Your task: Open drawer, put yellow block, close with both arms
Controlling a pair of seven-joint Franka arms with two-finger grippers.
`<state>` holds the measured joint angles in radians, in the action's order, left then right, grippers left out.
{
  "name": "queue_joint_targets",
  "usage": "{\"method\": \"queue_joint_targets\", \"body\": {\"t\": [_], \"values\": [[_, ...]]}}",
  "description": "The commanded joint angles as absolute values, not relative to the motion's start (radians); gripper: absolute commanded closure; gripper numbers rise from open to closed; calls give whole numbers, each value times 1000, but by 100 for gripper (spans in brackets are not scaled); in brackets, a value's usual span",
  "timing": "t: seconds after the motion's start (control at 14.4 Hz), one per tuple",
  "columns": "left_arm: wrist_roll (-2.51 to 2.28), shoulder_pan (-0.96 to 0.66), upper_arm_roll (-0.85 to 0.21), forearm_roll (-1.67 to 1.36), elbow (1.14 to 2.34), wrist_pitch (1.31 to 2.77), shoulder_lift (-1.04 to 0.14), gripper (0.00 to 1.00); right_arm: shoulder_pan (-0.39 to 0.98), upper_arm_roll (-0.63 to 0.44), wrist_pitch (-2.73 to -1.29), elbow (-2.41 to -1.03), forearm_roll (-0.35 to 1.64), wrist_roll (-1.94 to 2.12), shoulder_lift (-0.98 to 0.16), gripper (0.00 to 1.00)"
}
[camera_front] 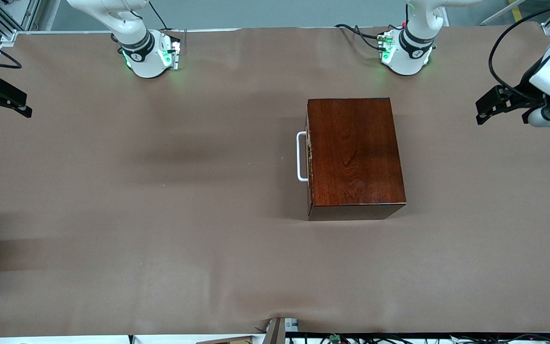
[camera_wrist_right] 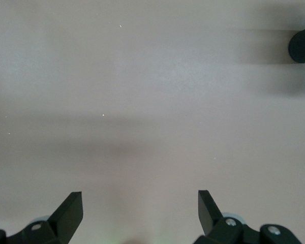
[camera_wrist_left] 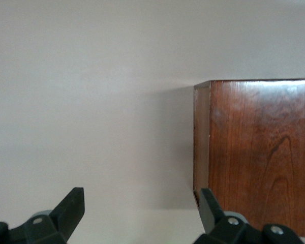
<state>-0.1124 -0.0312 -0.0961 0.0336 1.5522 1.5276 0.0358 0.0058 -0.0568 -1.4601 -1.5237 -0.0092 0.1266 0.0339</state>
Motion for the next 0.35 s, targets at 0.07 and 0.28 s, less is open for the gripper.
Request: {"method": "queue_joint_targets", "body": {"t": [0.07,0.28], "values": [[-84,-11,-114,32,1548,1476,52,0,-8,-44,-1445,-1502,-11,115,23,0],[-86,-11,-114,12,1548,1474,51,0,-8,-44,-1447,-1502,-11,115,23,0]]}}
